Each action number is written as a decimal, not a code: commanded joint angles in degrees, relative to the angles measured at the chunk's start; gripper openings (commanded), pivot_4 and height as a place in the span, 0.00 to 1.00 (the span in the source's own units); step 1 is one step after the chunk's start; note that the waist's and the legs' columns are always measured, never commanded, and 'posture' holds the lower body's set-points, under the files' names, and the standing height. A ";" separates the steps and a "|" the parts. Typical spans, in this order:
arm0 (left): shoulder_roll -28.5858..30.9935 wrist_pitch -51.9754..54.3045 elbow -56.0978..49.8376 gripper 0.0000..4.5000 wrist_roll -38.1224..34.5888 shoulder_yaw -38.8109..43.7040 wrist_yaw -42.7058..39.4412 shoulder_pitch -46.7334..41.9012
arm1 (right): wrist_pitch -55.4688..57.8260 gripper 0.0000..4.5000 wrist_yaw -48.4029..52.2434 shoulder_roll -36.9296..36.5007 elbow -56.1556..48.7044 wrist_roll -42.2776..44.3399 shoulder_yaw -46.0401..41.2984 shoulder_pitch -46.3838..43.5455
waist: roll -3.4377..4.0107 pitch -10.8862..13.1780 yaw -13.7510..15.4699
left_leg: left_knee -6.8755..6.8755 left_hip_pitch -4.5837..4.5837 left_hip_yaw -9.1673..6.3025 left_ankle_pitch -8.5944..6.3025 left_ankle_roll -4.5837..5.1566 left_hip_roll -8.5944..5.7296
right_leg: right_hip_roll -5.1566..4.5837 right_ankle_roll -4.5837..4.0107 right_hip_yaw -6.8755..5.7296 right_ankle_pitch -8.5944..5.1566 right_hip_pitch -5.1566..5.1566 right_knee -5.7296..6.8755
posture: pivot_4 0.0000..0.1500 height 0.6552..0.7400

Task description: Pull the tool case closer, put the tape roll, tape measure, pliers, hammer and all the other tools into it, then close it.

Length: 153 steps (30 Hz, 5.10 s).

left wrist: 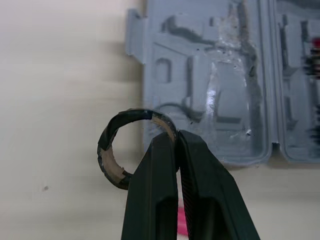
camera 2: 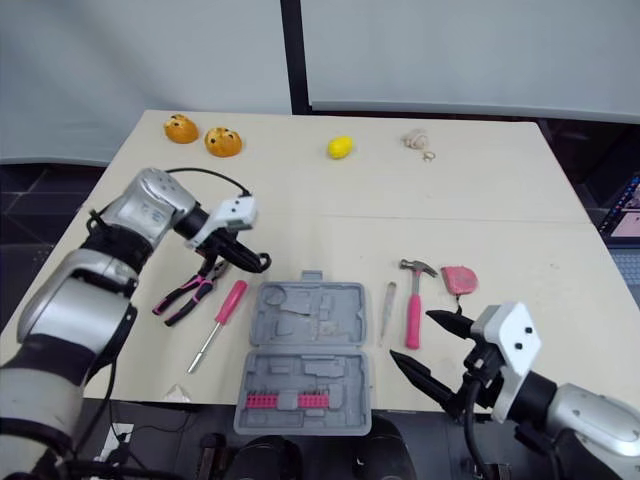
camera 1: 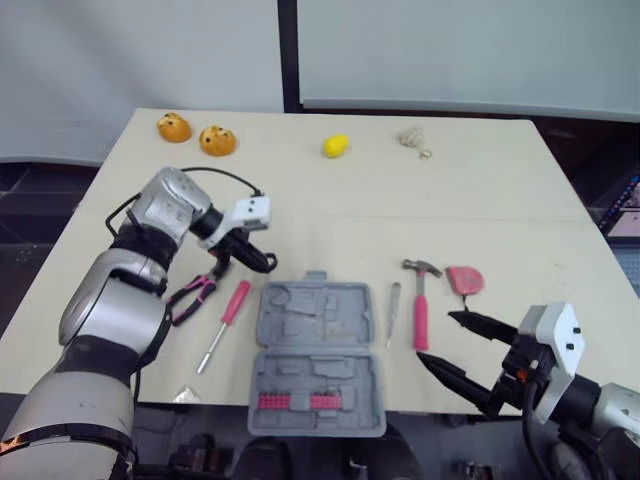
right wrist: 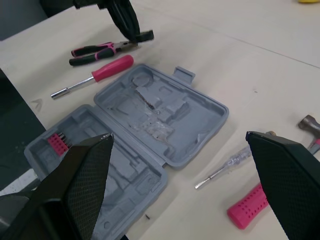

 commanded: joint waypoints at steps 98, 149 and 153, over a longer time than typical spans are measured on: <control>-4.72 -5.38 -6.64 0.26 -7.66 29.35 6.54 20.80 | -1.04 1.00 1.04 -0.88 3.87 0.69 6.75 -6.41 | -0.05 -0.20 1.10 | 0.30 -0.06 -0.03 -0.14 0.11 -0.07 | -0.04 0.01 -0.05 0.00 0.00 0.13 | 1.00 0.87; -7.51 -28.71 5.14 0.26 4.04 25.52 17.73 23.41 | 1.11 1.00 1.49 -3.53 5.57 3.86 4.05 -7.63 | -0.10 -0.26 1.49 | 0.26 0.01 0.02 -0.16 0.10 -0.04 | -0.10 0.01 -0.09 0.01 0.00 -0.11 | 1.00 0.87; -7.53 -31.45 5.43 0.26 4.27 25.29 17.31 23.54 | 0.96 1.00 1.76 -3.98 6.46 3.04 3.93 -7.84 | -0.11 -0.28 1.49 | 0.26 0.01 0.02 -0.17 0.11 -0.03 | -0.11 0.01 -0.10 0.01 0.00 -0.10 | 1.00 0.87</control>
